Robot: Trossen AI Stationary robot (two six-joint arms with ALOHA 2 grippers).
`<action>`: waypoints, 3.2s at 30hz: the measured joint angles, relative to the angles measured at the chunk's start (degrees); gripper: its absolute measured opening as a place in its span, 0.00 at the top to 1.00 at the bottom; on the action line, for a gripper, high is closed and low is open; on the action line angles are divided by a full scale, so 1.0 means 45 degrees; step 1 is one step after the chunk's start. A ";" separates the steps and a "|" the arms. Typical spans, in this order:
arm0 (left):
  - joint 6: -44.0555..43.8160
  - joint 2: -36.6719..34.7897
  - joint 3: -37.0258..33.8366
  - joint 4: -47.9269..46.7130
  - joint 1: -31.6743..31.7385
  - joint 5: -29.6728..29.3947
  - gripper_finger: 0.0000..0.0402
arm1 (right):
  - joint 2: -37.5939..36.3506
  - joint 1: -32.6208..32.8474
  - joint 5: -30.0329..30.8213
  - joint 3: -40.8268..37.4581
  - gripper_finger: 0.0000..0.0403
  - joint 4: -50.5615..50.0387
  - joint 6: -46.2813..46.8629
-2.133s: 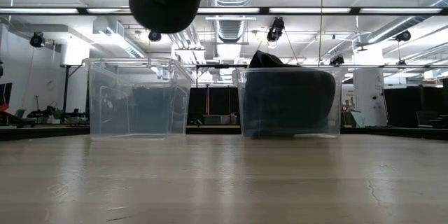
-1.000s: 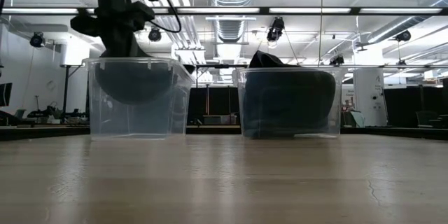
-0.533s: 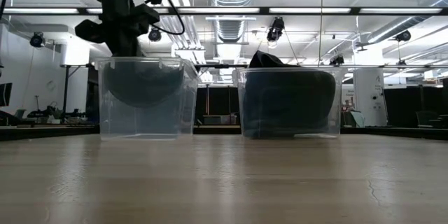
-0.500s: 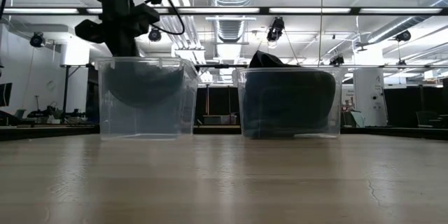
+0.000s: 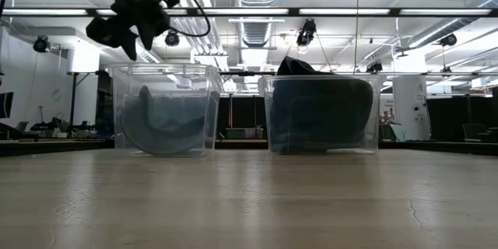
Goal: Pick & Place hat
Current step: Put the green cap into the left transparent bin
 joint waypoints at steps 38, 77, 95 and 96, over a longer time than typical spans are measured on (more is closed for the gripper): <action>0.4098 -0.2400 0.0545 0.7984 -0.3222 -0.1252 0.58 | -0.0123 0.2951 -1.2847 -0.0020 0.41 -0.9628 1.2285; 0.2578 -0.2450 -0.0309 0.9897 -0.3555 -0.0399 0.58 | -0.0117 0.5420 -1.4092 -0.3937 0.47 -0.4746 1.5332; 0.2201 -0.2212 -0.0309 0.9913 -0.3570 -0.0396 0.58 | -0.0117 0.5669 -1.3621 -0.4225 0.80 -0.3662 1.5379; 0.2212 -0.2212 -0.0309 0.9913 -0.3570 -0.0396 0.58 | -0.0117 0.5669 -1.3561 -0.4224 0.84 -0.3611 1.5355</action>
